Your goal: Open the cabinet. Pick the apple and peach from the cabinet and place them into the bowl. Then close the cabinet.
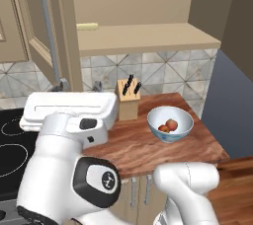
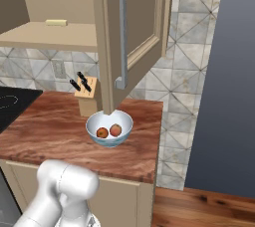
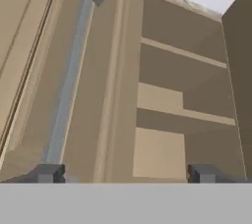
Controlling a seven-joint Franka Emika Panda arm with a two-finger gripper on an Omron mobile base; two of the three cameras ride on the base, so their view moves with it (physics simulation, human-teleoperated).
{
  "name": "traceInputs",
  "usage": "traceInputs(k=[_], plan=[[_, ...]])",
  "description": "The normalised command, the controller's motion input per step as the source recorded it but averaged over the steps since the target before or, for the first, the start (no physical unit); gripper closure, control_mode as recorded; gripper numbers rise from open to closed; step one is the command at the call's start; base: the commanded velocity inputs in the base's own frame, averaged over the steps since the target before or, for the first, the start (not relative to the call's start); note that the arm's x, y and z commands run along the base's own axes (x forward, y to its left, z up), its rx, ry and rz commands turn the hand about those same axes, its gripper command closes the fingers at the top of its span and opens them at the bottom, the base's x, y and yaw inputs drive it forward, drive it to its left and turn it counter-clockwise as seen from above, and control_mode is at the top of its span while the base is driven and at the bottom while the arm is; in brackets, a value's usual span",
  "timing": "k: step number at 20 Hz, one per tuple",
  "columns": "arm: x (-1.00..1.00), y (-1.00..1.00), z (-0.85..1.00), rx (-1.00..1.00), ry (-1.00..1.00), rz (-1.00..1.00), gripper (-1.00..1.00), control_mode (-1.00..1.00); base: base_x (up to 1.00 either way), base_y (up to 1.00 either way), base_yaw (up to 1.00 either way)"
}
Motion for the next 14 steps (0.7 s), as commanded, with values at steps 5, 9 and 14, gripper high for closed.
traceInputs(k=[5, 9, 14], plan=[[0.59, -0.26, -0.13, 0.0, -0.14, -0.5, -1.0, -1.0, 0.0, 0.0, 0.0], [0.91, -0.37, -0.32, 0.0, -0.1, -0.42, -1.0, -1.0, 0.0, 0.0, 0.0], [1.0, -0.63, -0.4, 0.03, -0.03, -0.33, -1.0, -1.0, 0.0, 0.0, 0.0]])
